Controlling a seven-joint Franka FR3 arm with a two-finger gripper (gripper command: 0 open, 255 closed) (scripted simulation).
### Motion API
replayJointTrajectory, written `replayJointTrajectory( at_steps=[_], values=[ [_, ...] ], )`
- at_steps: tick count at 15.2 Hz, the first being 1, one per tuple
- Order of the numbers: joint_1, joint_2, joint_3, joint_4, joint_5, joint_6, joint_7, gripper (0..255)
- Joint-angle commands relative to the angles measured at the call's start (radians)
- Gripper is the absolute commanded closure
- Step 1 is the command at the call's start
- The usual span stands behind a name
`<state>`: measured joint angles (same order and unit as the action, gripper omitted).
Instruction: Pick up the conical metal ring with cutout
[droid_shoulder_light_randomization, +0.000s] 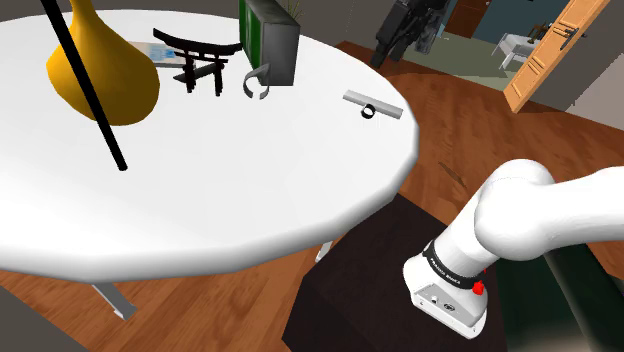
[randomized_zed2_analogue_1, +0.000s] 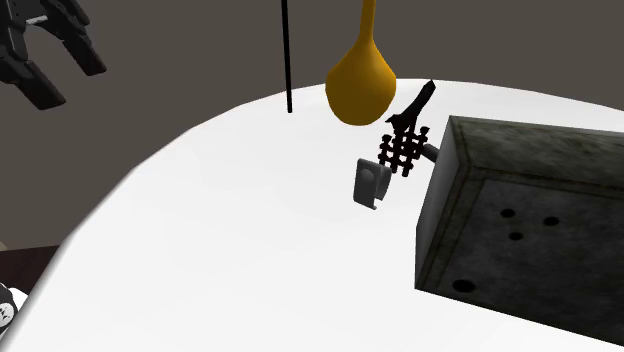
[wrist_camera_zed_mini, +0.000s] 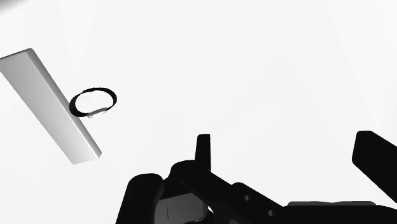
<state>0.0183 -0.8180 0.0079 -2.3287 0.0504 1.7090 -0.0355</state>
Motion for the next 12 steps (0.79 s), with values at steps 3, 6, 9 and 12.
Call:
replayJointTrajectory(
  at_steps=[3,6,9,12],
  values=[
    [0.003,0.086,-0.005,0.037,-0.005,0.034,-0.018,0],
    [0.007,0.215,-0.012,0.101,-0.011,0.075,-0.044,0],
    [0.012,0.345,-0.018,0.178,-0.015,0.106,-0.068,0],
    [0.016,0.475,-0.022,0.266,-0.018,0.125,-0.091,0]
  ],
)
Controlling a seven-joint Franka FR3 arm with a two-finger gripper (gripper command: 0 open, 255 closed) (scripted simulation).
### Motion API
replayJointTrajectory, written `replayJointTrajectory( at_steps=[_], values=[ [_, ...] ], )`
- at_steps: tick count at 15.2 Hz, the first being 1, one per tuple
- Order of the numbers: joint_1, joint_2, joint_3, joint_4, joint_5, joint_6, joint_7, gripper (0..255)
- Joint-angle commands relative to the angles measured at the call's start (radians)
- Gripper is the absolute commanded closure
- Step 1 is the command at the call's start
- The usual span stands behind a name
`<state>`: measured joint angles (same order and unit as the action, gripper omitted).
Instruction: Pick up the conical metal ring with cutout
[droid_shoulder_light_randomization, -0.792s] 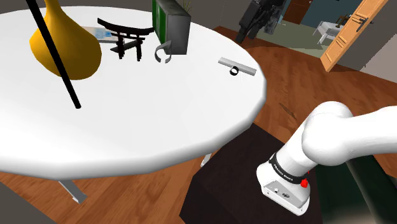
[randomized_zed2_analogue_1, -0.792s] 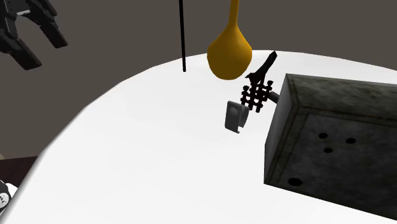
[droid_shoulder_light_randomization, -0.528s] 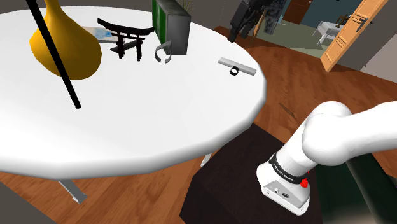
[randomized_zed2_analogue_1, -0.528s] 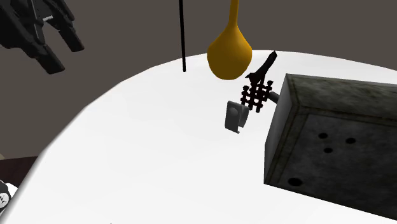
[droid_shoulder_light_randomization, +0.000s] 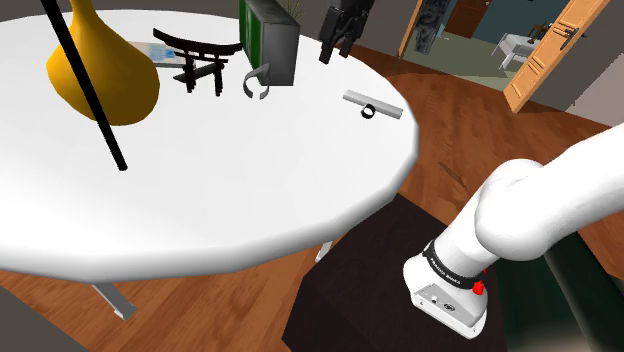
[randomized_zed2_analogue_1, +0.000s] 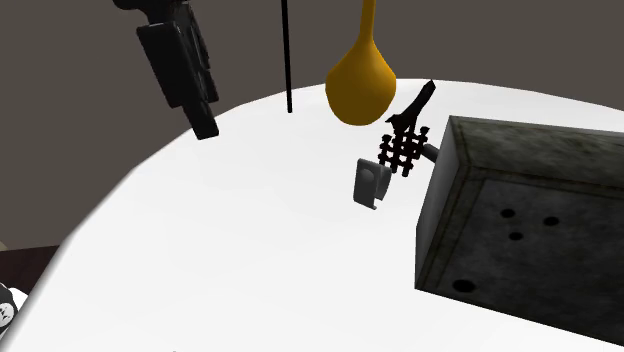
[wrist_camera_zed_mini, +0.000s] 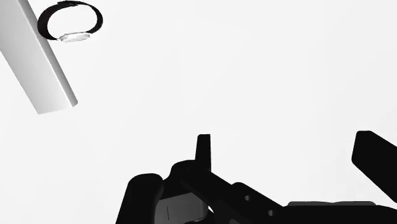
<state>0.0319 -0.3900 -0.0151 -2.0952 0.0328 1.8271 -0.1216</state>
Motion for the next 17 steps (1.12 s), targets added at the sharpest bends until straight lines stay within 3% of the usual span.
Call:
replayJointTrajectory(
  at_steps=[1,9,15,17],
  values=[
    [0.004,0.090,0.000,0.064,-0.001,0.010,-0.013,0],
    [0.009,0.441,-0.001,0.371,-0.008,-0.006,-0.067,0],
    [0.013,0.727,0.004,0.688,-0.017,-0.081,-0.100,0],
    [0.013,0.751,0.005,0.704,-0.017,-0.077,-0.102,0]
  ],
)
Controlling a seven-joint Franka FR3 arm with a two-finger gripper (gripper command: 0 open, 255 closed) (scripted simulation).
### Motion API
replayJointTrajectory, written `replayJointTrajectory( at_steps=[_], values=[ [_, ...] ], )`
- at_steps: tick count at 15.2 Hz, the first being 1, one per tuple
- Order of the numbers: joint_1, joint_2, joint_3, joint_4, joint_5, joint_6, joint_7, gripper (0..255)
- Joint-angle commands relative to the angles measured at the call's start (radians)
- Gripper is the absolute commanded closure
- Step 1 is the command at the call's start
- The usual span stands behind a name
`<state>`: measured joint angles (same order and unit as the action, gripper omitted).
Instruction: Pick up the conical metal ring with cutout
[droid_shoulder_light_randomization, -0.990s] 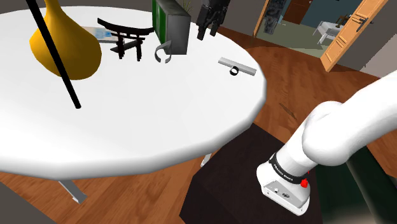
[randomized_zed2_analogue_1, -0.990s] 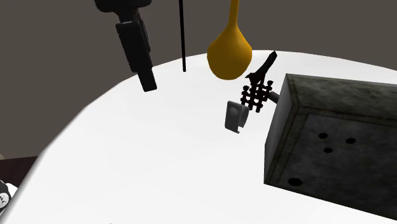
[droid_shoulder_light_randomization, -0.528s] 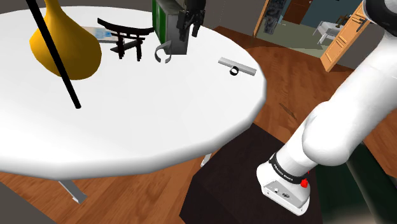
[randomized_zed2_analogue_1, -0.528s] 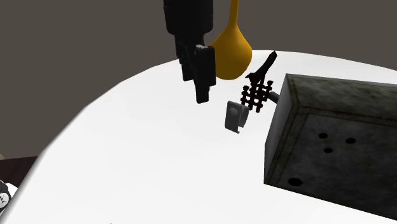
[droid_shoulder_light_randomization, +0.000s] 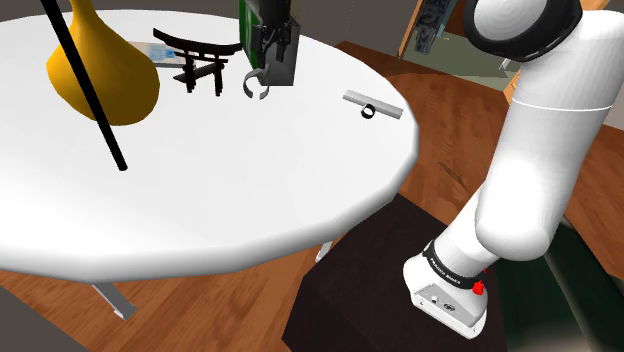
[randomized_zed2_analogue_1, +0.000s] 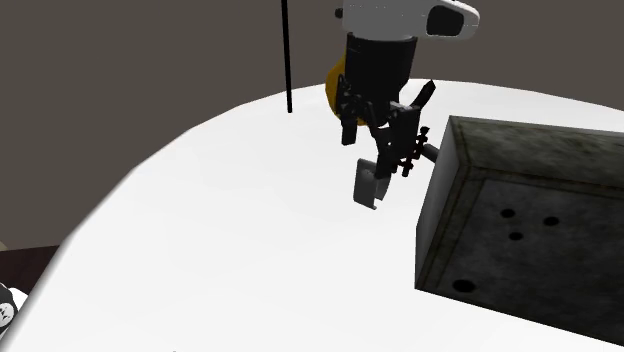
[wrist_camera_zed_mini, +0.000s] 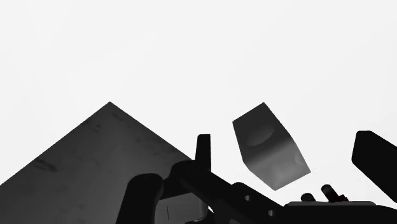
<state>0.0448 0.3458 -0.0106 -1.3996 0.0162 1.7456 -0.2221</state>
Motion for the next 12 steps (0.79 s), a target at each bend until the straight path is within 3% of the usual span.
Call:
replayJointTrajectory(
  at_steps=[1,8,9,12],
  values=[
    [0.000,0.015,0.000,-0.006,-0.001,0.019,-0.002,0],
    [0.001,0.017,0.001,-0.077,0.000,0.092,-0.003,0],
    [0.001,0.020,0.001,-0.074,0.000,0.092,-0.002,255],
    [0.001,0.022,0.001,-0.071,0.000,0.091,-0.002,255]
  ],
)
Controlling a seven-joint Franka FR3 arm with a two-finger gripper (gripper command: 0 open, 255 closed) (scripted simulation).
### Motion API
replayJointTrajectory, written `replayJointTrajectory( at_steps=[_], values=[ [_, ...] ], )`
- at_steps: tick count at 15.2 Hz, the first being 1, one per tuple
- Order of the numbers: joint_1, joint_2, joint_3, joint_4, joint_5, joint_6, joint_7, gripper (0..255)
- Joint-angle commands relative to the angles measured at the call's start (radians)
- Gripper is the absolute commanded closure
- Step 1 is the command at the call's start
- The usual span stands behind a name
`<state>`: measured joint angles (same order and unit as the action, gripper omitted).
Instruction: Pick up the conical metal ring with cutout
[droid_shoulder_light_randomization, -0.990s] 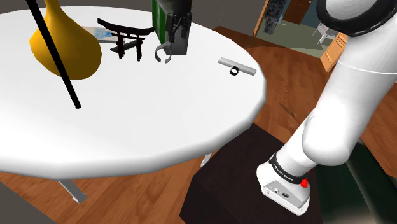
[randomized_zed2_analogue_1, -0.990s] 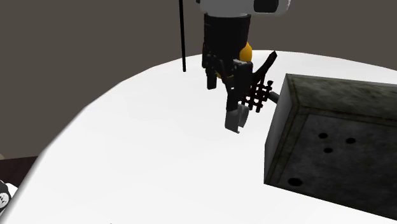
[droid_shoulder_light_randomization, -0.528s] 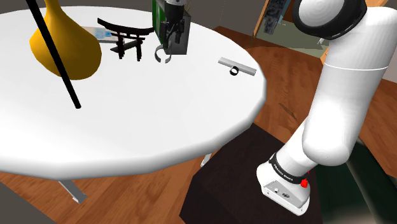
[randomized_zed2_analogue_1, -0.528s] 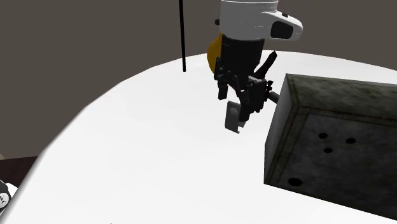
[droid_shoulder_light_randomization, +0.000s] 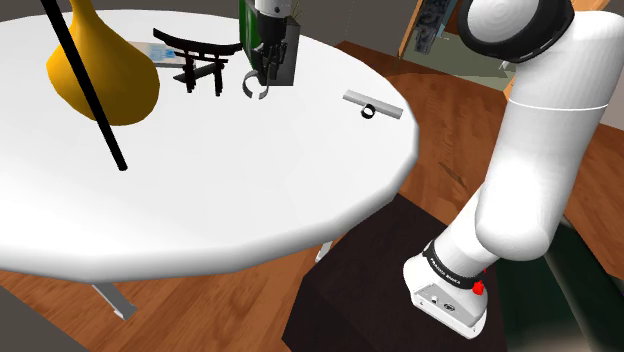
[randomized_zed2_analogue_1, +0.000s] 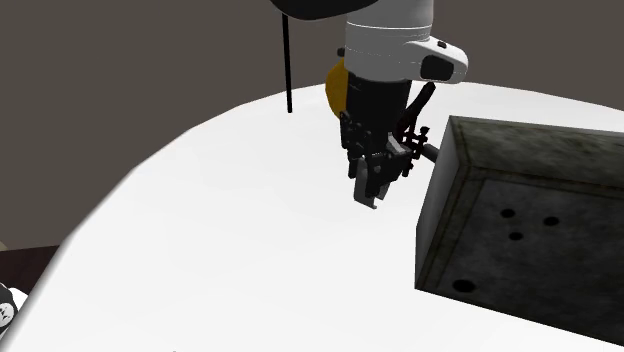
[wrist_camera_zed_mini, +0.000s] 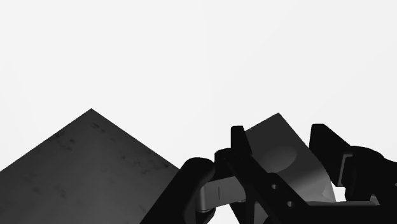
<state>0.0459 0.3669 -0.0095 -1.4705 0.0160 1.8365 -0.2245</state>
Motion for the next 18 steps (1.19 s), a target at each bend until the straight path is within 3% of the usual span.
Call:
replayJointTrajectory(
  at_steps=[1,6,18],
  values=[
    [0.000,0.001,0.000,-0.001,0.000,0.001,0.000,255],
    [-0.001,-0.004,0.000,-0.006,0.000,0.001,0.000,255],
    [-0.001,0.002,-0.001,0.164,-0.001,-0.163,0.001,255]
  ],
)
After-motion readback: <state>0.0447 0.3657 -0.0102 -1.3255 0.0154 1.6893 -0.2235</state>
